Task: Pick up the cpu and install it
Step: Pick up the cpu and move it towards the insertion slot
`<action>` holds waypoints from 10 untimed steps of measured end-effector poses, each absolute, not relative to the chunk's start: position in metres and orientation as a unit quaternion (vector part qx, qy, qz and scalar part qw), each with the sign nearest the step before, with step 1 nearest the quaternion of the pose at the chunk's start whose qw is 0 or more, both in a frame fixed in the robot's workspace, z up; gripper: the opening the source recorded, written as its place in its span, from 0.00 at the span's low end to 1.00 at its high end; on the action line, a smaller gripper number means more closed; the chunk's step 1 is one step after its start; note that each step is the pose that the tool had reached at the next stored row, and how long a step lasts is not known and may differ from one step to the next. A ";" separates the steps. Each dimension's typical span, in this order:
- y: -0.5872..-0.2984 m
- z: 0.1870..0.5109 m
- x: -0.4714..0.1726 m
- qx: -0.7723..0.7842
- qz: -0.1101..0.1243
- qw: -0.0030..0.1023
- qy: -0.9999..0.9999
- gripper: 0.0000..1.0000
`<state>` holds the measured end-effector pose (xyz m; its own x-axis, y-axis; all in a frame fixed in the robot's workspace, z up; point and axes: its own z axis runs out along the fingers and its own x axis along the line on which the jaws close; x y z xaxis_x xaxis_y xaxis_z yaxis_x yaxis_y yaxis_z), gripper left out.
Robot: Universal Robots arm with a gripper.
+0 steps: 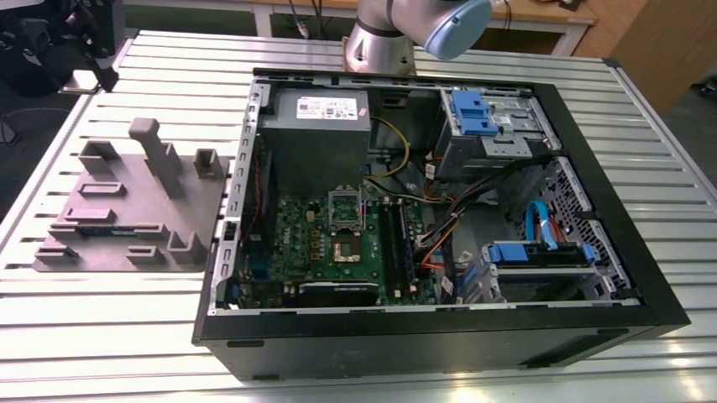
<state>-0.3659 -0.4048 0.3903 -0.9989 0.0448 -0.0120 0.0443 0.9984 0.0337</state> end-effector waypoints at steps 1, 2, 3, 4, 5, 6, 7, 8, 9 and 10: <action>-0.405 0.390 -0.366 0.022 0.017 0.006 1.000 0.47; -0.405 0.390 -0.366 0.022 0.017 0.006 1.000 0.47; -0.405 0.390 -0.365 0.022 0.017 0.006 1.000 0.47; -0.405 0.390 -0.365 0.022 0.017 0.006 1.000 0.47; -0.405 0.390 -0.365 0.022 0.017 0.006 1.000 0.47; -0.405 0.390 -0.364 0.022 0.017 0.006 1.000 0.47; -0.405 0.390 -0.363 0.022 0.017 0.006 1.000 0.47; -0.405 0.390 -0.363 0.022 0.017 0.006 1.000 0.47; -0.405 0.390 -0.362 0.022 0.017 0.006 1.000 0.47; -0.405 0.390 -0.362 0.022 0.017 0.006 1.000 0.47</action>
